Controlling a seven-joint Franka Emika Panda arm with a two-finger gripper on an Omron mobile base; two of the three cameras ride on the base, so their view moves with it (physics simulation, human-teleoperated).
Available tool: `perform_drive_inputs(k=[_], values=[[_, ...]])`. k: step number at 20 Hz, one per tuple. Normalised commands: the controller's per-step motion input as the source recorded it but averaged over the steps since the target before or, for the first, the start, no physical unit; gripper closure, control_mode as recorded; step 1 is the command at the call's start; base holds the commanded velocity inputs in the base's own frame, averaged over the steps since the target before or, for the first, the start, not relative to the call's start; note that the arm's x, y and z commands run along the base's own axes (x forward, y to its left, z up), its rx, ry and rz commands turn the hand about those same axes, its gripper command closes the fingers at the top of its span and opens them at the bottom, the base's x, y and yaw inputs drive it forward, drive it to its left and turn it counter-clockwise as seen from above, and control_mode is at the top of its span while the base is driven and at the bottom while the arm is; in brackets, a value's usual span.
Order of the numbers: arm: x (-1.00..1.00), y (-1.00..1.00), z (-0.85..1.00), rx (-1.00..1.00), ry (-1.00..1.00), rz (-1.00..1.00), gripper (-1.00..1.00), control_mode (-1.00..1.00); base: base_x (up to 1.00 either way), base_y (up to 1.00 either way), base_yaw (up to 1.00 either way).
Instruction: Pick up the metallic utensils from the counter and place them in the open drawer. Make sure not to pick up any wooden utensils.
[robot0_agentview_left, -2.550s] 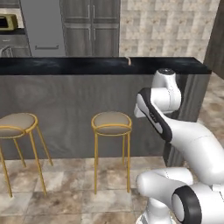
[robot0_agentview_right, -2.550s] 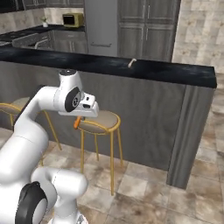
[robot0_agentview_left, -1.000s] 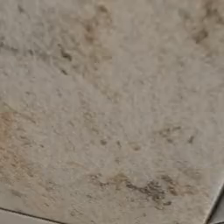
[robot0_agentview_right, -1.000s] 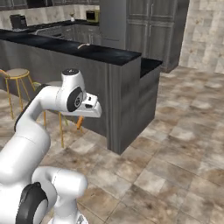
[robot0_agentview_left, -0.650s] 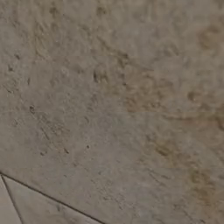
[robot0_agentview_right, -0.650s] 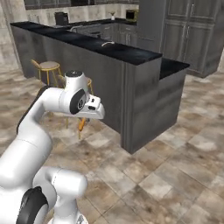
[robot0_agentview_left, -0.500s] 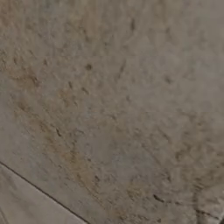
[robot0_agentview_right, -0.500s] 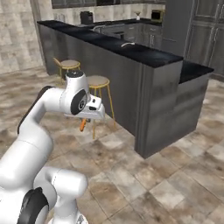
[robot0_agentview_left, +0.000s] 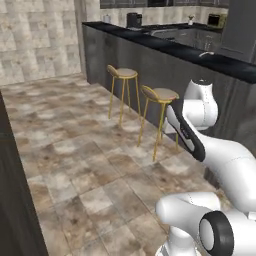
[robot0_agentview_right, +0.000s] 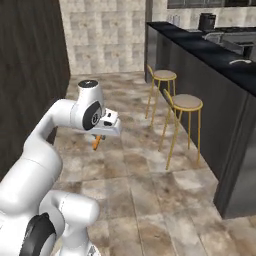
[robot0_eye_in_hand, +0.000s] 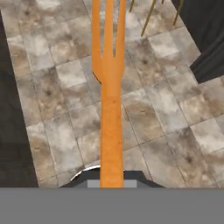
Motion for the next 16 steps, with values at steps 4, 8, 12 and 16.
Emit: perform_drive_inputs(k=[4,8,12,16], values=[[0.0,0.0,0.0,0.0,0.0,0.0,1.0,1.0,-0.46,-0.7,0.71],[0.0,0.0,0.0,0.0,0.0,0.0,1.0,1.0,-0.94,-1.0,0.37],[0.0,0.0,0.0,0.0,0.0,0.0,1.0,1.0,-0.54,-1.0,0.29],[0.0,0.0,0.0,0.0,0.0,0.0,1.0,1.0,-0.7,-1.0,0.18]])
